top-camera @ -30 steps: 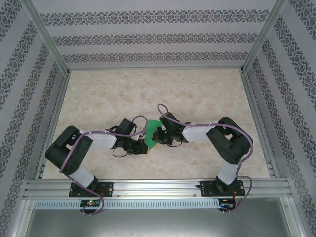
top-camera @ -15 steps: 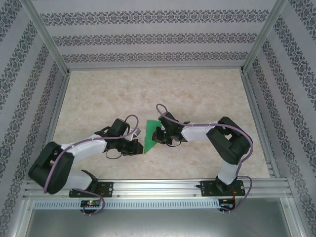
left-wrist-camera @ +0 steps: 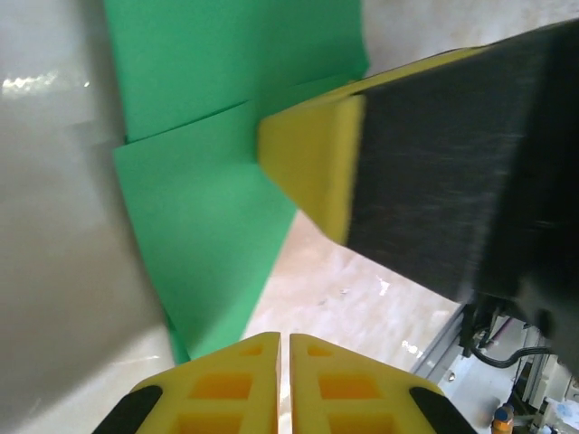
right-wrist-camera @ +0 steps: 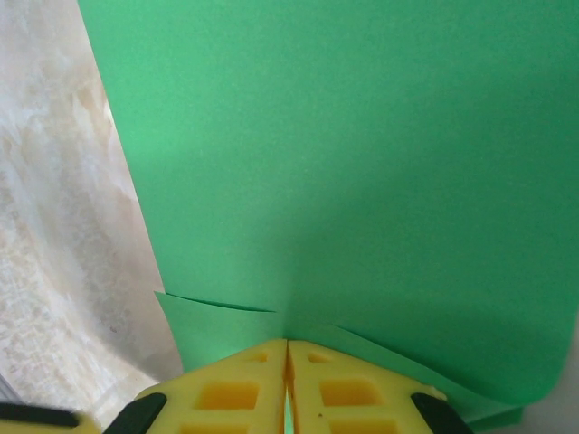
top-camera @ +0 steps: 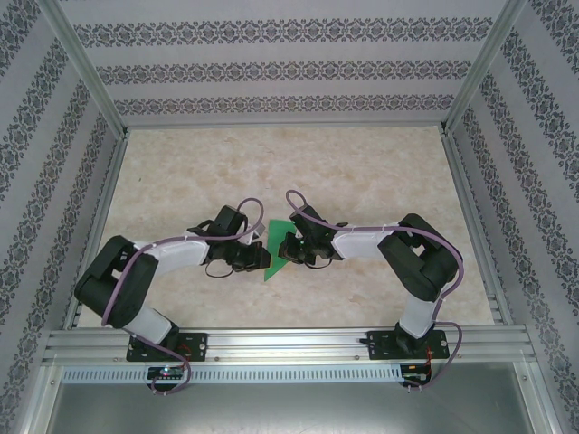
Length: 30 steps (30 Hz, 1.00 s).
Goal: Fold a paper plane with a square sheet of paper (pick it up from the middle)
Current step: Third fold the triangle at the center of the table.
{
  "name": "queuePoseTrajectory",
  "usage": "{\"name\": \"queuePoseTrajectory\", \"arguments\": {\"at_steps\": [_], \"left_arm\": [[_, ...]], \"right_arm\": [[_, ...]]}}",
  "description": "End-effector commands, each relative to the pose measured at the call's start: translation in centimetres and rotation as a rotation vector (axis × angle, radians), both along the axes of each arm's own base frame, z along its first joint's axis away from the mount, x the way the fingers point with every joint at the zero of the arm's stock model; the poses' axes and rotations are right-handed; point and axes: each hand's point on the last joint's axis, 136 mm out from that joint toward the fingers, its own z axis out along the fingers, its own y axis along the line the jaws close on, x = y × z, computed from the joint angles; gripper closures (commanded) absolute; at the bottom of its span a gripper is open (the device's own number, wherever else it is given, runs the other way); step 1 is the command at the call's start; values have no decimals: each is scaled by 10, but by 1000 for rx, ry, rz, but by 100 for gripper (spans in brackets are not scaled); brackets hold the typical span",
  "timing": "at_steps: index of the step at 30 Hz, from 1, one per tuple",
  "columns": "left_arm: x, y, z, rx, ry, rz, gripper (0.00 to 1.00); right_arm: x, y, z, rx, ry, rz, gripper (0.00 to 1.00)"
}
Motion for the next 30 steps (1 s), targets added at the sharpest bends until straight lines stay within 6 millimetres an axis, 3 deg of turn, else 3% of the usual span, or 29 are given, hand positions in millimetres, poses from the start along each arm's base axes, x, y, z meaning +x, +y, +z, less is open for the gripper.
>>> {"name": "queuePoseTrajectory", "arguments": {"at_steps": [1,9,13,16,22,26,30], "left_arm": [[12,-7,-1,-31,-17,-5,89],[3,11,-47,114,63,-4,91],[-1,18,-53,150,64,1,92],[-1,19,-53,157,61,0,92],[1,17,-48,148,51,-2,92],[2,17,-46,149,45,-5,92],[-1,23,-51,189,53,-9,92]], "right_arm": [[-13,-29,-35,-160,60,-43,90],[-3,-23,-3,-106,-15,-51,86],[-4,-21,20,-63,-69,-34,84],[-11,-8,26,-23,-63,13,86],[-21,15,19,-3,-45,56,90],[-19,13,2,-29,-25,36,91],[-16,-3,-13,-95,1,-4,92]]}}
